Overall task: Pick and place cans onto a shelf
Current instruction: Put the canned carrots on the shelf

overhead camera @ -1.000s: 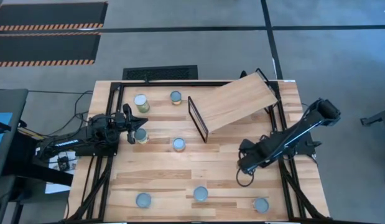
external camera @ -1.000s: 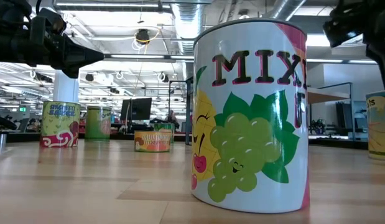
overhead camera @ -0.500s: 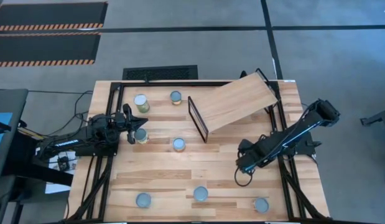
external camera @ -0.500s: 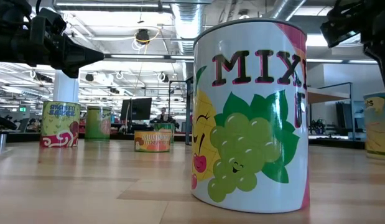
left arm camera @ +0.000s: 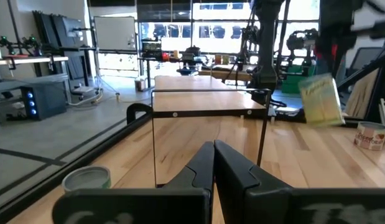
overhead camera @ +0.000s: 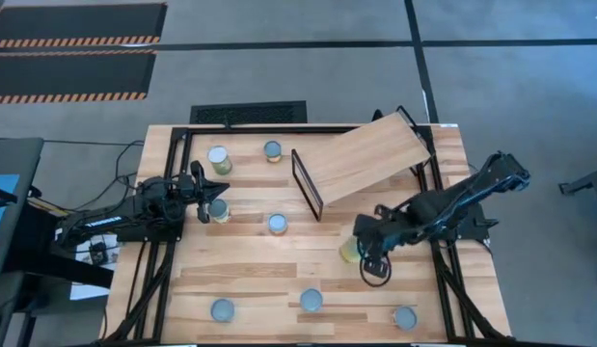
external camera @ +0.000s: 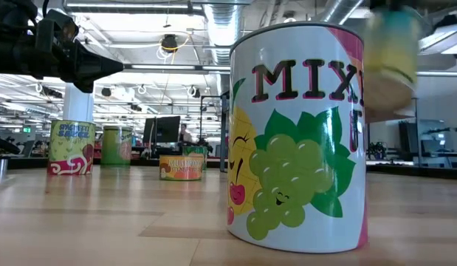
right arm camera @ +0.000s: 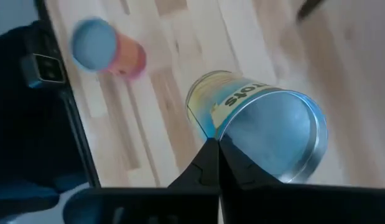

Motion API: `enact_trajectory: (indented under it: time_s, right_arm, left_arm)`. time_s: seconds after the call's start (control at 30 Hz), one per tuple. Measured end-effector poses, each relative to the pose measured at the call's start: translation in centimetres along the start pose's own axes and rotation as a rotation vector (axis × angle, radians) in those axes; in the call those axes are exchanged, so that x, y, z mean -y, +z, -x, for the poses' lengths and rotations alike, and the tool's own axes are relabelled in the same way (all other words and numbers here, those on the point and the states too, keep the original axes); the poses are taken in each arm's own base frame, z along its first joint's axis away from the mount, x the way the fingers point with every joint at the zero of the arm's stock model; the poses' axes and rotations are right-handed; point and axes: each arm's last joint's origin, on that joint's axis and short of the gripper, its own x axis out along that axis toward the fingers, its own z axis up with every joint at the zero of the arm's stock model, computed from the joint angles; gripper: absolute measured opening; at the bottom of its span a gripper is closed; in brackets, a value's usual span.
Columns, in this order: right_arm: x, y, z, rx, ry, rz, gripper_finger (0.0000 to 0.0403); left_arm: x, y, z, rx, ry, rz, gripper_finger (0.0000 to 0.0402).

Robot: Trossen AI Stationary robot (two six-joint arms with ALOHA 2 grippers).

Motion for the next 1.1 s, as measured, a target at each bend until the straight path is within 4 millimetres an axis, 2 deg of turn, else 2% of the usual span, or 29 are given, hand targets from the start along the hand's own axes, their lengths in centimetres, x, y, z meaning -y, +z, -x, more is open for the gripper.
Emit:
enact_trajectory:
  time_s: [0.1, 0.2, 0.3, 0.43, 0.57, 0.73, 0.97, 1.1]
  right_arm:
    - [0.3, 2.1, 2.5, 0.111, 0.001, 0.071, 0.0008]
    - [1.9, 3.9, 5.0, 0.185, -0.07, 0.102, 0.0006]
    - [4.7, 5.8, 6.7, 0.223, -0.201, 0.091, 0.0005]
    - [9.5, 7.4, 8.1, 0.192, -0.335, 0.075, 0.0005]
    - [14.3, 8.3, 8.8, 0.131, -0.428, 0.085, 0.0005]
    - [18.6, 9.0, 8.6, 0.041, -0.499, 0.141, 0.0005]
    - [21.8, 9.4, 8.2, -0.064, -0.532, 0.228, 0.0005]
    - [23.3, 9.2, 8.2, -0.106, -0.532, 0.202, 0.0005]
  left_arm:
    - [0.0, 0.0, 0.0, 0.0, 0.0, 0.0, 0.0]
    - [0.0, 0.0, 0.0, 0.0, 0.0, 0.0, 0.0]
    - [0.0, 0.0, 0.0, 0.0, 0.0, 0.0, 0.0]
    - [0.0, 0.0, 0.0, 0.0, 0.0, 0.0, 0.0]
    - [0.0, 0.0, 0.0, 0.0, 0.0, 0.0, 0.0]
    - [0.0, 0.0, 0.0, 0.0, 0.005, -0.012, 0.0]
    - [0.0, 0.0, 0.0, -0.004, 0.008, -0.013, 0.0]
    - [0.0, 0.0, 0.0, -0.003, 0.008, -0.016, 0.0]
